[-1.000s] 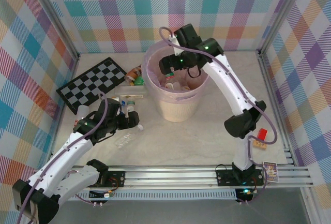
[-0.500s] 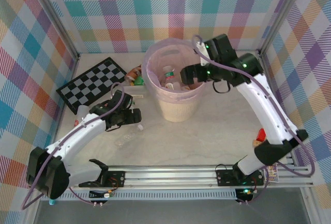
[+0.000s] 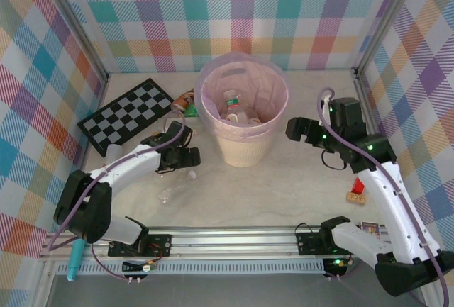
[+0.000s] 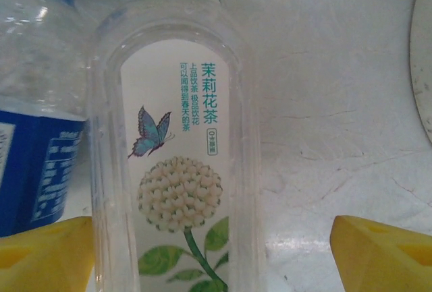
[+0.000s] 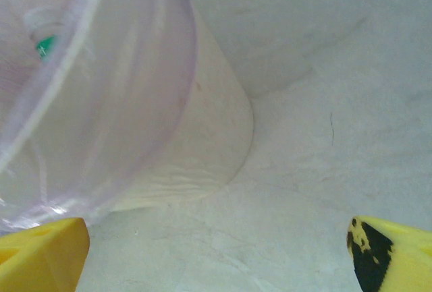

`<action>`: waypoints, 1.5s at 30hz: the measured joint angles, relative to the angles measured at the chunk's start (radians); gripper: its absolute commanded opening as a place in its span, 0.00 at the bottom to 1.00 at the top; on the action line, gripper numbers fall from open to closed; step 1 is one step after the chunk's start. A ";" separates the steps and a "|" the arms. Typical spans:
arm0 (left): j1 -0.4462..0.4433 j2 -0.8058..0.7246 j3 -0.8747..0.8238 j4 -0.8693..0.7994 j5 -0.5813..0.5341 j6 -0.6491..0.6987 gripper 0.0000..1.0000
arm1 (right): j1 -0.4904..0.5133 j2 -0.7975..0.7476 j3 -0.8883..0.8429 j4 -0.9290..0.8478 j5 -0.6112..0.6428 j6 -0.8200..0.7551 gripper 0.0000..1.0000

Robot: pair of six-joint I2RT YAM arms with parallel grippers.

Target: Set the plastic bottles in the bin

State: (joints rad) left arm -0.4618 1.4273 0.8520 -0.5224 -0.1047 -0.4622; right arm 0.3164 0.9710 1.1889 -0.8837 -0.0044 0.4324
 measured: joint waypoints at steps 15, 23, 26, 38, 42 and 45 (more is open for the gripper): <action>-0.009 0.090 0.022 0.027 0.006 -0.035 0.61 | -0.044 -0.022 -0.090 0.076 -0.039 0.023 0.97; -0.013 0.016 0.079 -0.031 -0.014 -0.035 0.60 | -0.068 -0.019 -0.090 0.079 -0.042 0.017 0.97; -0.013 -0.064 0.137 -0.086 -0.035 -0.021 0.60 | -0.072 -0.018 -0.090 0.080 -0.042 0.016 0.97; -0.014 -0.331 0.565 -0.388 -0.119 0.063 0.44 | -0.085 0.011 -0.029 0.084 -0.096 0.048 0.98; -0.039 -0.317 0.704 -0.400 -0.053 0.075 0.37 | -0.089 0.045 -0.018 0.087 -0.113 0.066 0.98; -0.105 -0.240 0.799 -0.406 -0.017 0.094 0.36 | -0.094 0.064 -0.018 0.086 -0.120 0.082 0.98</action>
State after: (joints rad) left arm -0.5663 1.1873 1.6512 -0.9287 -0.1215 -0.3679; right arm 0.2222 1.0355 1.1713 -0.7975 -0.1242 0.5140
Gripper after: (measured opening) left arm 0.571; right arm 0.978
